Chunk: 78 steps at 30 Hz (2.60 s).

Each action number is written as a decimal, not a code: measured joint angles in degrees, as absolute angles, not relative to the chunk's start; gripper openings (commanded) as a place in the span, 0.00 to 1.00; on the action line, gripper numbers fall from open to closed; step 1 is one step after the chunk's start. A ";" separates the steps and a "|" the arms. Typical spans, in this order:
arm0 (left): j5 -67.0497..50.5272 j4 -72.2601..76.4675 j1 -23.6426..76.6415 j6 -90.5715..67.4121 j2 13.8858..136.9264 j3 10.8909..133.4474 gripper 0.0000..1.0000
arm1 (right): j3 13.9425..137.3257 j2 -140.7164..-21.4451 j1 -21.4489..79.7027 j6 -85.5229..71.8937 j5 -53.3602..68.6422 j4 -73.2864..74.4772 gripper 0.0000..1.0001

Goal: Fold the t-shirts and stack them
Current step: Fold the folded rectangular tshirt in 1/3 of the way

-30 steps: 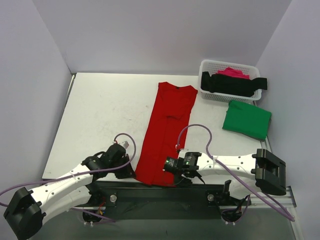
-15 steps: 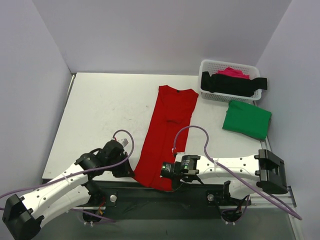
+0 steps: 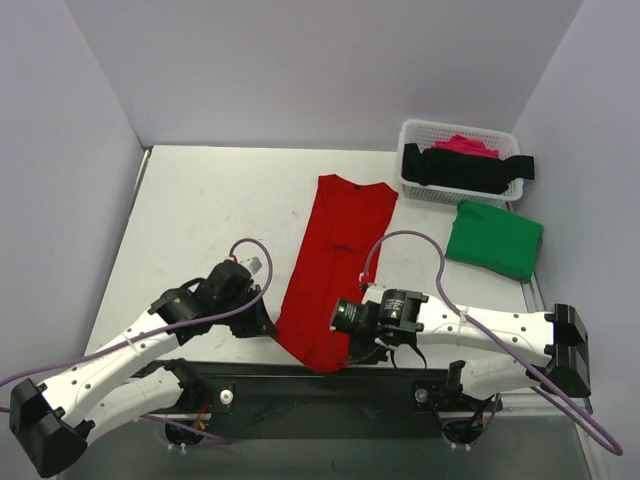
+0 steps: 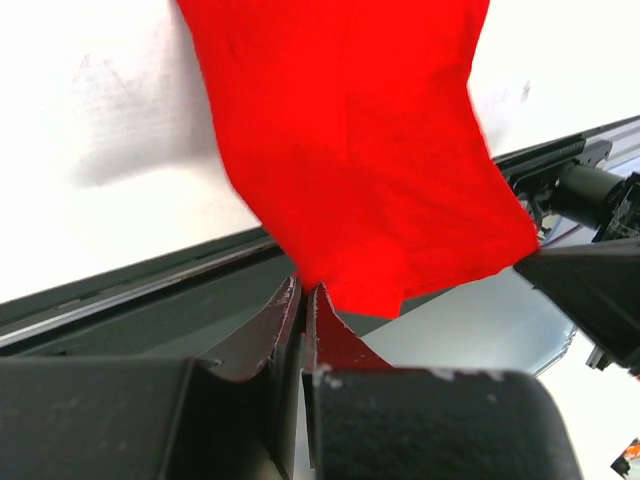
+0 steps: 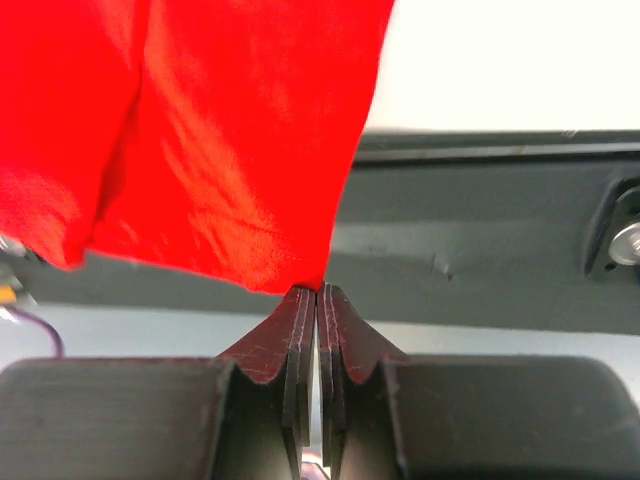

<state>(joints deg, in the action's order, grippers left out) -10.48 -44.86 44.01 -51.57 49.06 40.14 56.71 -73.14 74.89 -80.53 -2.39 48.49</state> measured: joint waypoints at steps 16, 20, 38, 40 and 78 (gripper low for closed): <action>-15.66 -31.14 32.10 -47.66 66.81 46.41 0.00 | 63.68 -76.25 51.96 -64.14 -3.73 50.35 0.00; -17.43 -26.87 31.11 -46.85 73.87 49.45 0.00 | 66.46 -79.75 45.52 -58.65 -3.42 50.50 0.00; -21.34 -19.09 25.41 -43.86 101.93 70.28 0.00 | 82.94 -101.14 26.52 -39.24 -0.80 50.04 0.00; -21.17 -19.59 24.82 -43.68 103.39 72.49 0.00 | 85.14 -103.70 25.19 -37.71 -0.34 49.93 0.00; -19.90 -22.61 22.41 -37.71 107.48 76.09 0.66 | 99.72 -115.85 20.32 -29.91 5.45 49.91 0.48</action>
